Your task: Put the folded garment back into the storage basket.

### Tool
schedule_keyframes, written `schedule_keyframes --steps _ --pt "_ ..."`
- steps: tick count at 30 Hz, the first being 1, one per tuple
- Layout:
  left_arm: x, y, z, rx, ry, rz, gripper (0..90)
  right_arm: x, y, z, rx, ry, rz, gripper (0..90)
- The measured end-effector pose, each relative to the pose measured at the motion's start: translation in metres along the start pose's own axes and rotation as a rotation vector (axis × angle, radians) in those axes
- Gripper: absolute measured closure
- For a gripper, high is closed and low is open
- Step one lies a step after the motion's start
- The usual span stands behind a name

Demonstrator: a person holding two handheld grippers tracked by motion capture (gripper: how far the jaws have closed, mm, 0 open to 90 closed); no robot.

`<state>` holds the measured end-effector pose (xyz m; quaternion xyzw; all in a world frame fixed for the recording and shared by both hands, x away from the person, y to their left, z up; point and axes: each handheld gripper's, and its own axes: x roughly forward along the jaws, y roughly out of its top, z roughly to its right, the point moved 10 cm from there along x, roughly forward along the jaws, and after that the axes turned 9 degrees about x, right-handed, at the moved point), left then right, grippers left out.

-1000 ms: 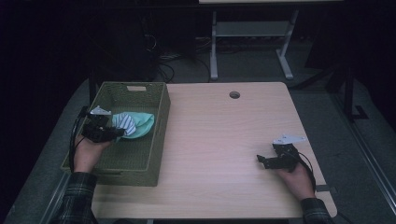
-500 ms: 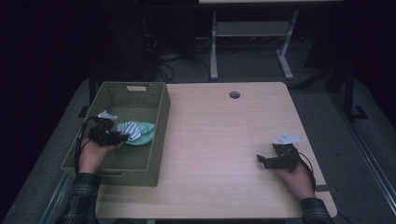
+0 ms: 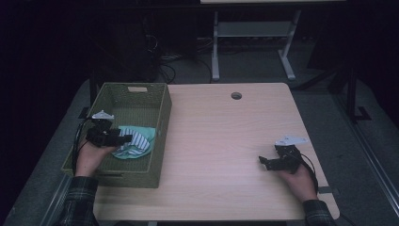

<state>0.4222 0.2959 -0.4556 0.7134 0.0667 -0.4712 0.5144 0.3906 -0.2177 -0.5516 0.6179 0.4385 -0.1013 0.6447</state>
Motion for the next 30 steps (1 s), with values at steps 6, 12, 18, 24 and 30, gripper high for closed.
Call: schedule_keyframes --steps 6,12,18,24,30 --pt "-0.007 0.015 0.015 -0.008 -0.035 0.049 21.2 0.000 0.000 0.000 -0.001 0.000 0.000 14.0" --pt "-0.011 0.031 0.031 0.013 -0.052 0.079 16.3 0.000 0.000 0.000 -0.001 0.000 0.000 14.1" --pt "-0.013 0.050 0.058 0.048 -0.097 0.109 15.4 0.000 0.000 0.000 0.000 0.001 0.000 14.0" --pt "-0.012 0.068 0.087 0.072 -0.145 0.149 15.3 0.000 0.000 0.000 -0.004 0.000 0.002 14.0" --pt "-0.010 0.086 0.118 0.122 -0.187 0.175 15.4 0.000 0.000 0.000 -0.005 0.000 0.002 14.0"
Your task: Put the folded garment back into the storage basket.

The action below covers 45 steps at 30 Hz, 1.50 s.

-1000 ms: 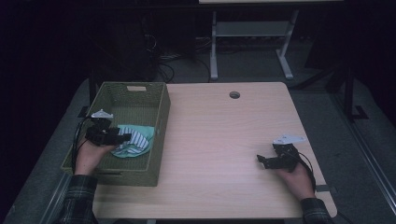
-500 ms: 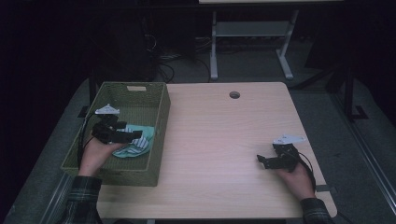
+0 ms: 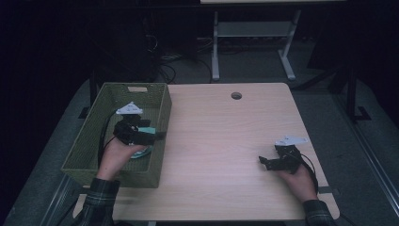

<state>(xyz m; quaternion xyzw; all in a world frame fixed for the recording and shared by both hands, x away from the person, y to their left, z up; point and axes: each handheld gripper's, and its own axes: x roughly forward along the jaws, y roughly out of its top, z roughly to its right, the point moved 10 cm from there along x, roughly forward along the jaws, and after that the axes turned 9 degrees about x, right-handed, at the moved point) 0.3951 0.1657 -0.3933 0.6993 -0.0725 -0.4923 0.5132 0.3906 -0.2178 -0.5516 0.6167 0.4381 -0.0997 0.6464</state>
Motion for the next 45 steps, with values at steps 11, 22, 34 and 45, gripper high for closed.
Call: schedule_keyframes --steps 11,22,34,45 --pt "0.034 0.019 0.046 0.050 -0.071 0.016 15.4 0.000 0.000 0.000 0.000 0.000 -0.001 13.9" --pt "0.074 0.019 0.082 0.090 -0.098 0.009 15.5 0.000 0.000 0.000 0.000 0.000 -0.001 13.8" --pt "0.123 -0.011 0.111 0.133 -0.120 -0.078 15.5 0.000 0.000 0.000 -0.002 0.000 -0.001 13.8" --pt "0.152 -0.045 0.104 0.140 -0.098 -0.168 15.4 0.000 0.000 0.000 -0.003 0.000 -0.001 13.8"
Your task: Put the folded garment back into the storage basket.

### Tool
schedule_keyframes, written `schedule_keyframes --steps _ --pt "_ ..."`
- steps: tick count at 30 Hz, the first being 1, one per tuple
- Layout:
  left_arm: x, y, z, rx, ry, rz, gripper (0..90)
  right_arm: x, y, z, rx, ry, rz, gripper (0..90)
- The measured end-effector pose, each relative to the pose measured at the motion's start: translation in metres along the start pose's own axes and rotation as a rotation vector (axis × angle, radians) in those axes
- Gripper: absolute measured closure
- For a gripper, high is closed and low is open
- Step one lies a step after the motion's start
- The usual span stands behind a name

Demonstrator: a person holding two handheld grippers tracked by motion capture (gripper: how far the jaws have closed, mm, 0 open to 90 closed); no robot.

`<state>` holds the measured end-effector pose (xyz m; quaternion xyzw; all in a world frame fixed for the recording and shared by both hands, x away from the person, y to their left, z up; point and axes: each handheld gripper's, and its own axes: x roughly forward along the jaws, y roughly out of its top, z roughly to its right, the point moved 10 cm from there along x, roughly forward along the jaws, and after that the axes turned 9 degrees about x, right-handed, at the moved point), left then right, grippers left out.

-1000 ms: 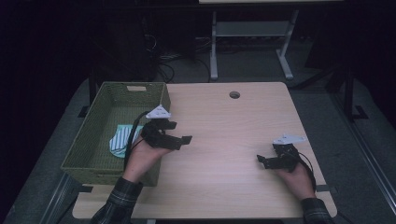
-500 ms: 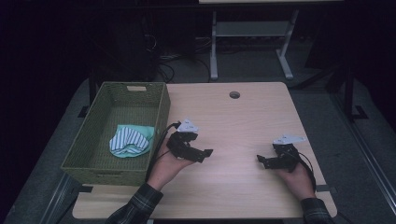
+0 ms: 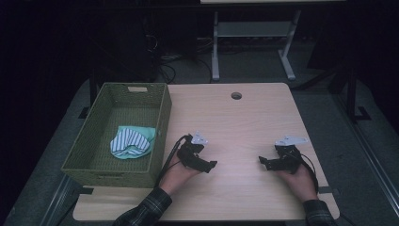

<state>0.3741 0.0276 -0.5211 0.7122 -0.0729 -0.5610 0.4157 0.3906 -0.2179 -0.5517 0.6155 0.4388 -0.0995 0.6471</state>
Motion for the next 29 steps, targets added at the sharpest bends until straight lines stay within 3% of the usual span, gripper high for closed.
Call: schedule_keyframes --steps 5,10,13,14,20,29 --pt "0.010 -0.008 0.000 -0.005 0.005 -0.017 15.5 0.000 0.000 0.000 0.000 0.000 0.000 13.8" --pt "0.018 -0.014 0.000 0.017 0.022 -0.038 15.4 0.000 0.000 0.000 0.000 0.000 0.000 13.8" --pt "0.019 -0.015 0.000 0.051 0.043 -0.043 15.1 0.000 0.000 0.000 0.000 0.000 0.000 13.7" --pt "0.020 -0.015 0.001 0.066 0.051 -0.042 15.1 0.000 0.000 0.000 0.000 0.001 0.000 13.7" --pt "0.020 -0.017 0.001 0.069 0.057 0.026 14.2 0.000 0.000 0.000 0.000 0.001 0.000 13.7" --pt "0.020 -0.018 0.000 0.080 0.051 0.053 13.1 0.000 0.000 0.000 0.000 0.001 0.000 13.7"
